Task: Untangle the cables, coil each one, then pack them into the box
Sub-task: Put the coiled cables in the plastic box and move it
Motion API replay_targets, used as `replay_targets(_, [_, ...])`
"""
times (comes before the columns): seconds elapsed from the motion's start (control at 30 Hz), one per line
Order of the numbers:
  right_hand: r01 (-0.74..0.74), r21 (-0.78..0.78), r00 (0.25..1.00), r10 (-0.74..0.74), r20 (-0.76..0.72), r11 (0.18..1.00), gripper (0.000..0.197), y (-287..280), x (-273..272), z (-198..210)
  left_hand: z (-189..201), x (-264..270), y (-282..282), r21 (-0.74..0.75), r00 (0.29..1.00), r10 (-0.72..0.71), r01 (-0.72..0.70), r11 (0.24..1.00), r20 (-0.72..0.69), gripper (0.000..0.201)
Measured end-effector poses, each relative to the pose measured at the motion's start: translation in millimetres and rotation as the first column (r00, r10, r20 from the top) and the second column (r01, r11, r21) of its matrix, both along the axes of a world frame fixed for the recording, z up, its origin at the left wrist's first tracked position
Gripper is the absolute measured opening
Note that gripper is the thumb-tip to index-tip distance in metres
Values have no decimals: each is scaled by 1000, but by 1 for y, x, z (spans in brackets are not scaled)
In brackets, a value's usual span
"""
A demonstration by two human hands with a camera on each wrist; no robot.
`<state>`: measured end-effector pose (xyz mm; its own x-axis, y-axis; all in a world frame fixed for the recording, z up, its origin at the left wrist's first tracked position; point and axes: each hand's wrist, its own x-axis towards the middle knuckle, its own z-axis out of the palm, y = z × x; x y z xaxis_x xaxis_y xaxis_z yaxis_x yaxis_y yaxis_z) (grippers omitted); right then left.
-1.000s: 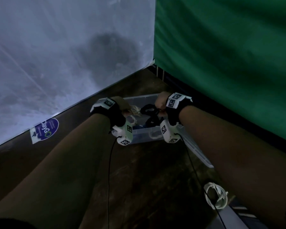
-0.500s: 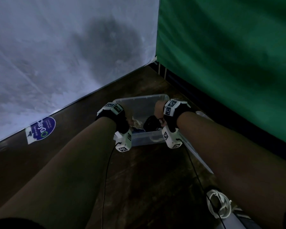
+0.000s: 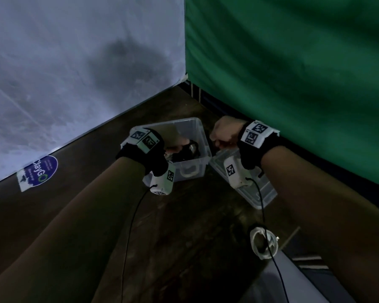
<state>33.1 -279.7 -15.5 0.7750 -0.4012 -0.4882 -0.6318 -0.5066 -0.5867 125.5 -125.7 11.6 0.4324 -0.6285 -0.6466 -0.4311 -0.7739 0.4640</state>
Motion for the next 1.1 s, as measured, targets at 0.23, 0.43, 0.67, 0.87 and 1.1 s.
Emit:
replay_targets(0.23, [-68, -46, 962, 53, -266, 997, 33, -18, -122, -50, -34, -85, -17, -94, 993, -120, 118, 989, -13, 40])
replay_targets(0.43, [-199, -180, 927, 126, -353, 963, 32, -33, -189, -96, -93, -188, -45, 135, 913, -408, 402, 906, 21, 33])
replay_targets(0.67, [-274, -178, 946, 232, -227, 945, 38, -38, -224, -122, -143, -231, -43, 270, 856, -493, 443, 855, 155, 43])
replay_targets(0.87, [-305, -240, 944, 261, -200, 922, 39, -35, -226, -111, -119, -215, -33, 198, 912, -372, 337, 920, 175, 34])
replay_targets(1.1, [-361, -161, 925, 330, -189, 919, 28, -7, -197, -112, -77, -144, -11, -178, 978, 65, -29, 984, 199, 12])
